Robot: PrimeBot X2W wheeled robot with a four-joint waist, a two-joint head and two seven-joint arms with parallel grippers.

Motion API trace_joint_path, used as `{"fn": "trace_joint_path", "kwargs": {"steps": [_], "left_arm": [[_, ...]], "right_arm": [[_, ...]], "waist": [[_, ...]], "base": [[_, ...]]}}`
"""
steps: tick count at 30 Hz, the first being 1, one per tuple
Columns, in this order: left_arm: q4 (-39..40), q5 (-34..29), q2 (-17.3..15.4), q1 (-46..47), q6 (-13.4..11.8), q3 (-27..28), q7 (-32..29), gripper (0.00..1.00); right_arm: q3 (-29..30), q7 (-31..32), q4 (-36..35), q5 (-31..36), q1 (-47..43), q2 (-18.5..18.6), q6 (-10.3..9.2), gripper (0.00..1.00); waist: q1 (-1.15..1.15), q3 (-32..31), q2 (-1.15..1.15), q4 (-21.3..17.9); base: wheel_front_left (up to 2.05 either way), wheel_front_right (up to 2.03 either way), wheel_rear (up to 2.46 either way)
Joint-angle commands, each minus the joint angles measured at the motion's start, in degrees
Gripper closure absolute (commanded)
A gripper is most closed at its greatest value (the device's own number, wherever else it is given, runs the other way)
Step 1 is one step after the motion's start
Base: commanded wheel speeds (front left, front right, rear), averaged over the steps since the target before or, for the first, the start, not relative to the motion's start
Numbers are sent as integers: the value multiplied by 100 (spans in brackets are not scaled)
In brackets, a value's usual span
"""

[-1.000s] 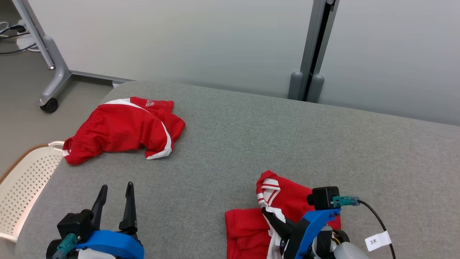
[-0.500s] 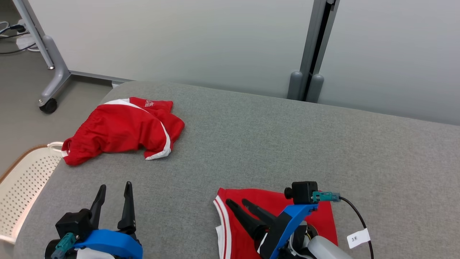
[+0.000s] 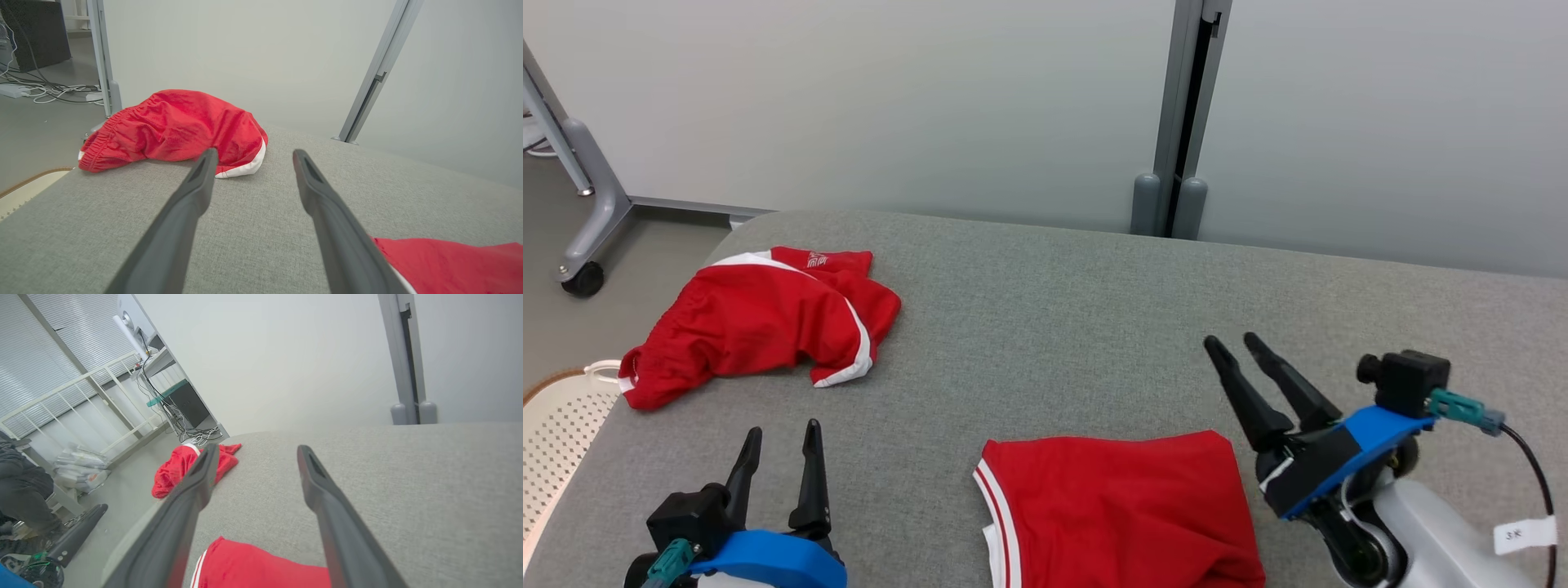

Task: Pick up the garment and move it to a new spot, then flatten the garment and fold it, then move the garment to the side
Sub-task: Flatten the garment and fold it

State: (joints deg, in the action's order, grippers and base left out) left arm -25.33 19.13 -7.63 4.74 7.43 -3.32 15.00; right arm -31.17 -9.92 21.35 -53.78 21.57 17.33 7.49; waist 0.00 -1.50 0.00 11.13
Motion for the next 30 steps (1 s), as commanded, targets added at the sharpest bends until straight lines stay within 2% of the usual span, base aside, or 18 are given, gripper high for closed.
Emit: {"fn": "trace_joint_path", "kwargs": {"steps": [1,5,8,9,11,12,15,19,30], "left_arm": [[28,-34,2,-38,9,11,25,0],[73,-51,21,-41,9,7,25,0],[83,-48,18,-42,9,-14,25,0],[79,-42,11,-39,9,-18,26,0],[65,-35,2,-34,9,-24,25,0],[58,-30,-2,-30,9,-26,25,0],[44,-18,-12,-28,9,-29,25,0],[27,1,-14,6,9,-50,25,0],[-36,37,-36,71,9,-82,25,0]], "right_arm": [[62,-52,39,112,-130,83,1,0],[267,-222,263,775,-380,201,1,0],[466,-308,462,1212,-528,61,2,0],[507,-341,499,1375,-564,26,1,17],[616,-378,541,1661,-620,-78,1,91],[645,-384,559,1813,-656,-127,1,100],[565,-239,607,2179,-761,-292,1,100],[141,190,654,2325,-946,-484,1,100],[-824,948,1575,1878,-983,-1008,1,100]], "waist": [[0,-2,0,-13],[0,24,0,-37],[0,33,0,-34],[0,34,0,-31],[0,33,0,-28],[0,32,0,-27],[0,26,0,-23],[0,35,0,-3],[0,78,0,64]], "base": [[0,0,0],[0,0,0],[0,0,0],[0,0,0],[0,0,0],[0,0,0],[0,0,0],[0,0,0],[0,0,0]]}}
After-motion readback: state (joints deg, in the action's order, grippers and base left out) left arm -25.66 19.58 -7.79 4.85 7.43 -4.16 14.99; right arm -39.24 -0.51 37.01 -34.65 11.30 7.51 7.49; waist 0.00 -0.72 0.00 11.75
